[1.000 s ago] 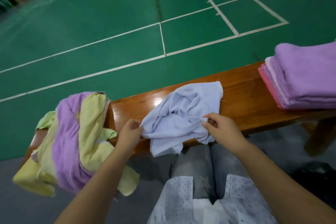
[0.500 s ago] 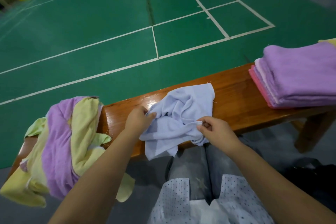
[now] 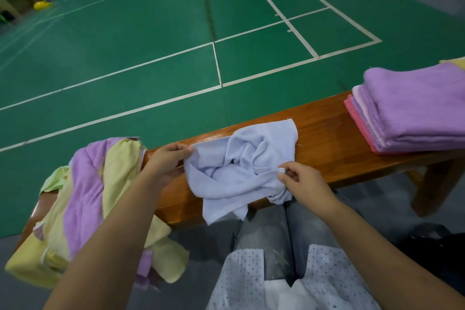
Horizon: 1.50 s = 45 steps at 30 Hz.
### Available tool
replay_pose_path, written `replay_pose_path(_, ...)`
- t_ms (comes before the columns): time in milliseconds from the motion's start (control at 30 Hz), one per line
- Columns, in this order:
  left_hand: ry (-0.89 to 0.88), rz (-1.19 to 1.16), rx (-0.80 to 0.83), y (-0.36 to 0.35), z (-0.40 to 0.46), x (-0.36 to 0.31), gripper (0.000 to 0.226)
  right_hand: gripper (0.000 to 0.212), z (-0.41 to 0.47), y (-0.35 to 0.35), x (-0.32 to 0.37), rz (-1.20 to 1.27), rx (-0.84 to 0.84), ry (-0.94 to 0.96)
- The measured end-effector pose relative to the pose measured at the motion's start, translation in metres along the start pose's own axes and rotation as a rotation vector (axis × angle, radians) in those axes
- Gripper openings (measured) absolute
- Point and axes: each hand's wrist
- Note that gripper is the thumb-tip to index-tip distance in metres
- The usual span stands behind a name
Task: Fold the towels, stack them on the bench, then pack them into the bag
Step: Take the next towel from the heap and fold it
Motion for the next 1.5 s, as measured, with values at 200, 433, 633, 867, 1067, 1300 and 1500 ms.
replay_pose_path(200,-0.127,-0.115,-0.095,0.02,0.001,-0.019,0.016,0.025,0.014,0.018,0.013,-0.057,-0.159,0.062)
replay_pose_path(433,-0.366,-0.157,-0.224,0.029,-0.002,-0.08,0.028,0.012,0.04,0.067,0.097,-0.024,-0.263,0.243)
replay_pose_path(633,-0.609,-0.319,-0.402,0.036,-0.017,-0.163,0.029,0.01,0.05,0.118,0.183,0.151,-0.373,0.446)
replay_pose_path(867,-0.739,-0.247,-0.421,0.019,-0.059,-0.111,0.027,0.011,0.027,0.128,0.152,0.169,-0.412,0.457)
replay_pose_path(1067,-0.391,0.321,-0.289,-0.014,-0.067,0.053,0.022,0.01,0.025,0.082,0.016,-0.037,-0.213,0.106)
replay_pose_path(1300,-0.435,0.754,-0.083,-0.02,-0.073,0.096,0.013,0.013,0.016,0.055,-0.032,-0.019,-0.142,-0.091)
replay_pose_path(1500,-0.645,1.01,0.177,-0.012,-0.075,0.106,0.048,0.013,0.015,0.056,-0.03,-0.027,-0.169,-0.106)
Point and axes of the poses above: each hand's wrist, its own z-axis towards the middle knuckle, its own y-axis out of the back of the hand, x = y × z, and after that the axes turned 8 degrees about -y, right-handed
